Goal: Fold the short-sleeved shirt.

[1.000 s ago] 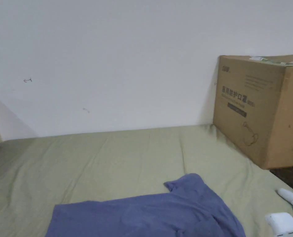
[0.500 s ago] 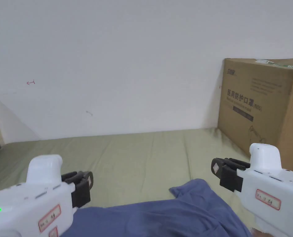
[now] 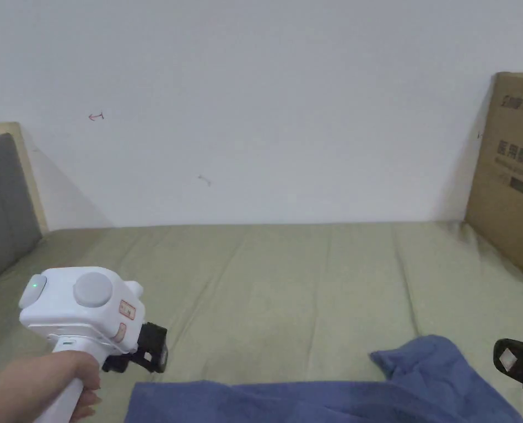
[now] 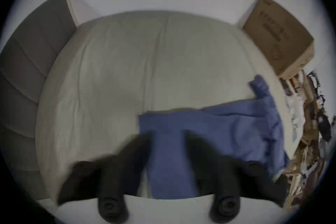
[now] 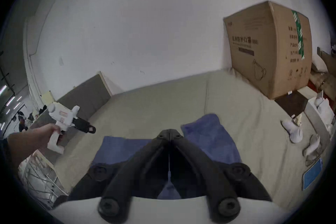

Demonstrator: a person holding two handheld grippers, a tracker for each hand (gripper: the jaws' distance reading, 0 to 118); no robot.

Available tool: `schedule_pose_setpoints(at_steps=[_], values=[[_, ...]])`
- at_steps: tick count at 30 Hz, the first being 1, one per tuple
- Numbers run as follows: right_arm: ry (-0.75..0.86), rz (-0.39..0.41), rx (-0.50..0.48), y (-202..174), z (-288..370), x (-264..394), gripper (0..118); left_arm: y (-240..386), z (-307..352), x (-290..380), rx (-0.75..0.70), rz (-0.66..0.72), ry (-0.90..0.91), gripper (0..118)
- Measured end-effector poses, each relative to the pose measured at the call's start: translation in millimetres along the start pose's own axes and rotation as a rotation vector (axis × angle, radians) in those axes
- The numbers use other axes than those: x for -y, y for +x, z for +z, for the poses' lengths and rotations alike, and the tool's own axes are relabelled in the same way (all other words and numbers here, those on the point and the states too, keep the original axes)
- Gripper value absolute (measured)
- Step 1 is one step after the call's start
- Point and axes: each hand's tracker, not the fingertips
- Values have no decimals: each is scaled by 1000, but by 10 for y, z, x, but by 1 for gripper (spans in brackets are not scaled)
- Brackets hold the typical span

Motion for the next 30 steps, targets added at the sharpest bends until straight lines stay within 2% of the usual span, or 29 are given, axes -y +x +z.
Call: schedule_pose_setpoints(at_steps=[1, 2, 5, 9, 10, 13, 15, 17, 18, 19, 21, 22, 23, 24, 25, 26, 27, 28, 29, 30], values=[[-24, -18, 2, 46, -76, 43, 0, -106, -248, -30, -37, 11, -21, 92], [-43, -33, 5, 83, -138, 79, 0, -172, -408, -41, -46, 25, -26, 109], [-83, -68, 10, 161, -304, 205, 0, -283, -855, -119, -60, 42, -79, 106], [-145, -46, 25, 178, -499, 322, 0, -400, -1236, -49, -156, -12, -111, 107], [-153, -44, 25, 182, -530, 338, 0, -435, -1315, -1, -134, -11, -119, 110], [-171, -56, 16, 193, -587, 350, 0, -554, -1364, 85, -24, 77, -81, 114], [-175, -60, 16, 219, -624, 335, 0, -514, -1364, 177, -32, 67, -70, 114], [-169, -39, 24, 245, -673, 319, 0, -369, -1306, 205, -110, 38, -19, 110], [-157, -17, 33, 272, -708, 308, 0, -183, -1155, 296, -151, 6, 12, 94], [-149, -3, 43, 305, -747, 295, 0, -100, -1077, 351, -141, -35, 53, 73], [-159, 11, 62, 391, -868, 226, 0, 43, -930, 463, -64, -127, 139, 2], [-164, 11, 63, 441, -929, 178, 0, 81, -919, 483, -35, -145, 129, 2], [-168, 12, 69, 502, -1011, 122, 0, 115, -856, 530, -74, -165, 112, 2], [-171, 10, 73, 560, -1091, 57, 0, 103, -820, 547, 89, -128, 74, 2], [-178, 6, 75, 620, -1178, -12, 0, 105, -768, 568, 152, -104, 68, 2], [-183, -2, 84, 686, -1278, -87, 5, 106, -667, 556, 118, -108, 117, 2], [-195, -27, 107, 776, -1409, -166, 44, 129, -526, 582, 40, -128, 198, 2], [-244, -66, 111, 868, -1564, -237, 90, 119, -409, 586, 10, -126, 254, 2], [-334, -104, 129, 983, -1777, -304, 107, 82, -273, 588, 21, -107, 309, 2], [-439, -128, 166, 1131, -2018, -329, 111, 98, -122, 563, 46, -89, 349, 2]])
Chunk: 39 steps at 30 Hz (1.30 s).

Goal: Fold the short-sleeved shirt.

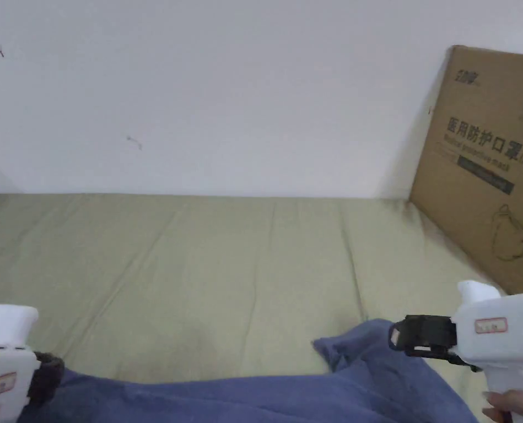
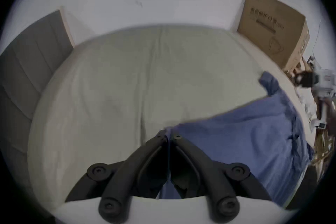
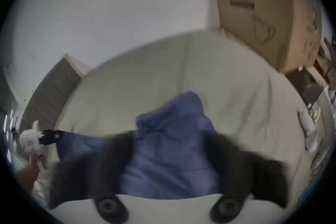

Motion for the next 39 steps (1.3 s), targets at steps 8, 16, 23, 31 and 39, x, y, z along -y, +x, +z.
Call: schedule_pose_setpoints(at_steps=[8, 16, 23, 31, 39], values=[[-163, 14, 223, 337, -890, -262, 107, -167, 228, -144, -16, -15, -45, 2], [-150, 168, 139, -7, -517, -115, 0, -170, 288, -38, -32, -51, -98, 2], [123, 109, 88, -180, 852, -311, 0, -93, 1060, -274, -20, -39, -14, 2], [348, 86, 19, -354, 2498, -287, 0, 53, 2222, -701, -1, -23, 185, 2], [551, 110, 23, -638, 3501, -564, 0, 156, 2842, -1272, -22, -28, 334, 2]])
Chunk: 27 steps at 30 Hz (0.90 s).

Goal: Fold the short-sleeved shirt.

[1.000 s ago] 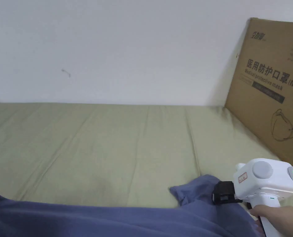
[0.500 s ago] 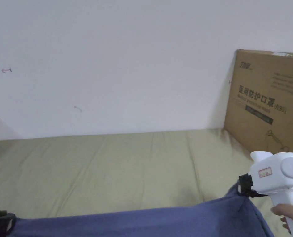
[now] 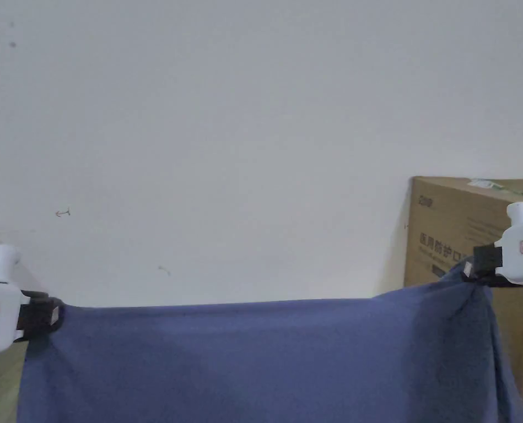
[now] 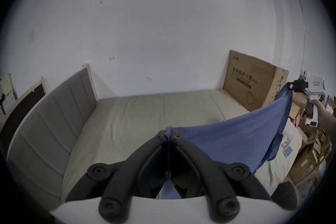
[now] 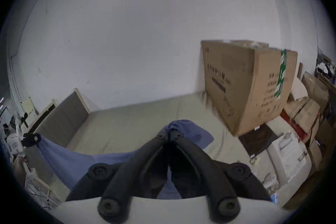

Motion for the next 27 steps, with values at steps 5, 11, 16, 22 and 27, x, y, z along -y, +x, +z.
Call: schedule_pose_setpoints(at_steps=[5, 11, 16, 22, 27], values=[[68, 32, 1, -193, 73, -439, 0, -37, -105, -328, -38, 9, 67, 2], [98, 44, 15, -380, -334, -927, 0, -164, -464, -658, -75, 51, 91, 2], [137, 90, 55, -584, -839, -1294, 0, -301, -902, -917, -75, 111, 94, 2], [183, 66, 54, -678, -1364, -1629, 0, -475, -1428, -1220, -101, 194, 124, 2], [245, 99, 72, -770, -1593, -1842, 0, -543, -1681, -1551, -121, 182, 223, 2]])
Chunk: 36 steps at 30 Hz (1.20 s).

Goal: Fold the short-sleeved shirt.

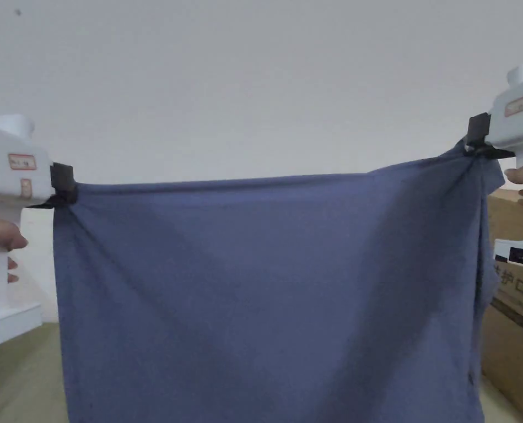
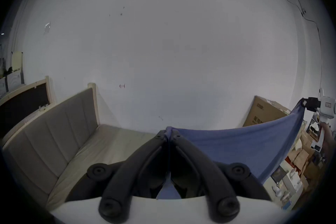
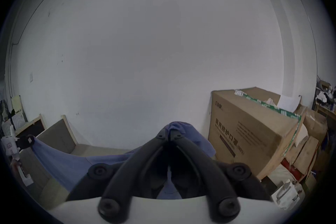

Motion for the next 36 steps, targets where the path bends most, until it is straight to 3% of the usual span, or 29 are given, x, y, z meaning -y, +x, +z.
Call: schedule_pose_setpoints(at_steps=[3, 6, 8, 10, 16, 20, 24, 27, 29, 32, 34, 36], values=[[87, -7, 19, -38, -29, -72, 0, 56, -99, -148, -13, 6, 62, 2], [188, 40, 74, -80, 16, -19, 0, 97, -135, -146, 25, 68, 114, 2], [208, 69, 105, -63, 35, 91, 0, 127, -172, -72, 28, 60, 105, 2], [177, 61, 76, 19, 6, 249, 0, 156, -218, 68, 18, 37, 64, 2], [-116, 14, 70, 315, -76, 1694, 0, 94, -237, 1116, 26, 48, -174, 2], [-447, -62, 57, 593, 231, 3307, 0, -92, -72, 2455, 85, 186, -540, 2], [-756, -37, 25, 889, 842, 4625, 0, -289, 572, 3627, 50, 151, -707, 2], [-929, 26, 15, 1062, 1481, 5146, 0, -542, 996, 4311, 41, 102, -929, 2], [-1015, 20, -34, 1217, 1829, 5294, 0, -606, 1331, 4605, 85, 29, -1047, 2], [-1031, 9, -78, 1394, 2377, 5414, 0, -716, 1874, 4703, 135, 42, -1019, 2], [-1050, -13, -105, 1464, 2623, 5430, 0, -758, 2137, 4658, 131, 161, -984, 2], [-1094, -23, -109, 1514, 2825, 5432, 0, -814, 2318, 4695, 132, 138, -1024, 2]])
